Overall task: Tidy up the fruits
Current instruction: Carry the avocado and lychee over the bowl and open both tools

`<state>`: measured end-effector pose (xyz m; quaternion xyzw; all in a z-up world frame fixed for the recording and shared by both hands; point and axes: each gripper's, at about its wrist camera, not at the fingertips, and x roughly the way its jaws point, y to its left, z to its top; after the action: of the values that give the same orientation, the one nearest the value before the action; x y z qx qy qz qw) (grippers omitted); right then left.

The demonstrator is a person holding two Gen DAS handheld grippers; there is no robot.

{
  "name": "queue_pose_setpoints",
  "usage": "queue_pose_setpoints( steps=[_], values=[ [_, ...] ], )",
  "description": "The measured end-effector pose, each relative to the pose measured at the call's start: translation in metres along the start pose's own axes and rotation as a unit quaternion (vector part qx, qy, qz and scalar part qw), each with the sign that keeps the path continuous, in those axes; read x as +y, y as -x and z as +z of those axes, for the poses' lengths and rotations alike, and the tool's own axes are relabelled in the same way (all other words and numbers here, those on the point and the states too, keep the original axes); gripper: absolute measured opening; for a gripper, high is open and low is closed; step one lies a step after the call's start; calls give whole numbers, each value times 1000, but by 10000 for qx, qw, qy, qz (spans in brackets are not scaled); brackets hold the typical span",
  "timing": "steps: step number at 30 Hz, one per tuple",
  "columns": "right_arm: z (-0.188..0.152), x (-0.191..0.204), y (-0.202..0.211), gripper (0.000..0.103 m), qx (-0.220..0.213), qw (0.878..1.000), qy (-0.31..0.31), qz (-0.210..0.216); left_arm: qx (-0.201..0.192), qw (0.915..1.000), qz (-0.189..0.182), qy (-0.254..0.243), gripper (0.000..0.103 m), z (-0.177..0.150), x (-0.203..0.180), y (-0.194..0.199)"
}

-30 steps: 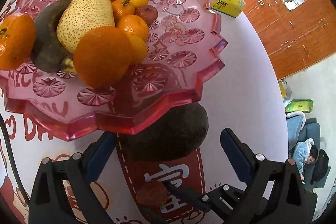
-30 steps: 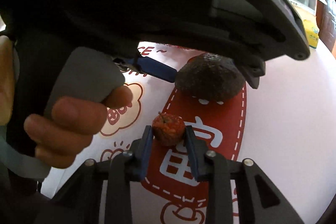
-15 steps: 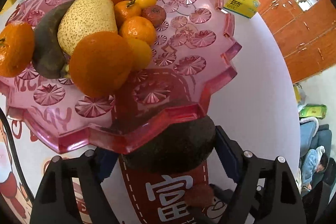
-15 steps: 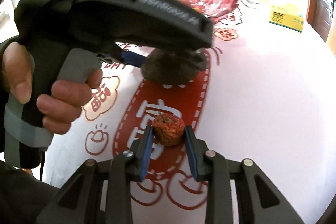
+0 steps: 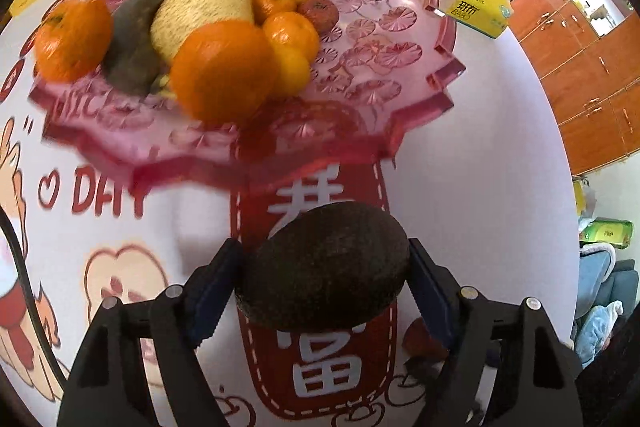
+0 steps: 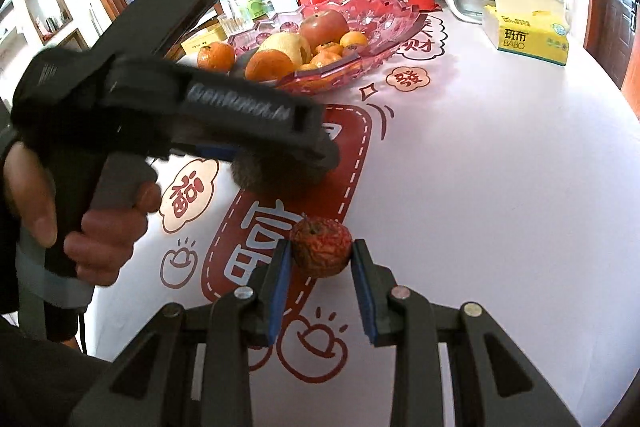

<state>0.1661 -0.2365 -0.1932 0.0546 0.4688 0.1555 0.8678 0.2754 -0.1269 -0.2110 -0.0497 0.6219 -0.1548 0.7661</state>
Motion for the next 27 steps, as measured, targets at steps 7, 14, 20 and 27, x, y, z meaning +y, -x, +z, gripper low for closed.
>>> queue_pose_setpoints(
  steps=[7, 14, 20, 27],
  values=[
    [3, -12, 10, 30, -105, 9999, -49, -3, 22, 9995, 76, 308, 77, -24, 13, 9],
    [18, -22, 21, 30, -304, 9995, 2, -49, -389, 9962, 338, 705, 77, -41, 41, 44],
    [41, -21, 31, 30, -542, 9984, 135, -32, -864, 9907, 514, 915, 77, -27, 62, 84],
    [74, -9, 40, 30, -852, 9960, 266, 21, -1568, 9796, 647, 1075, 77, 16, 91, 131]
  ],
)
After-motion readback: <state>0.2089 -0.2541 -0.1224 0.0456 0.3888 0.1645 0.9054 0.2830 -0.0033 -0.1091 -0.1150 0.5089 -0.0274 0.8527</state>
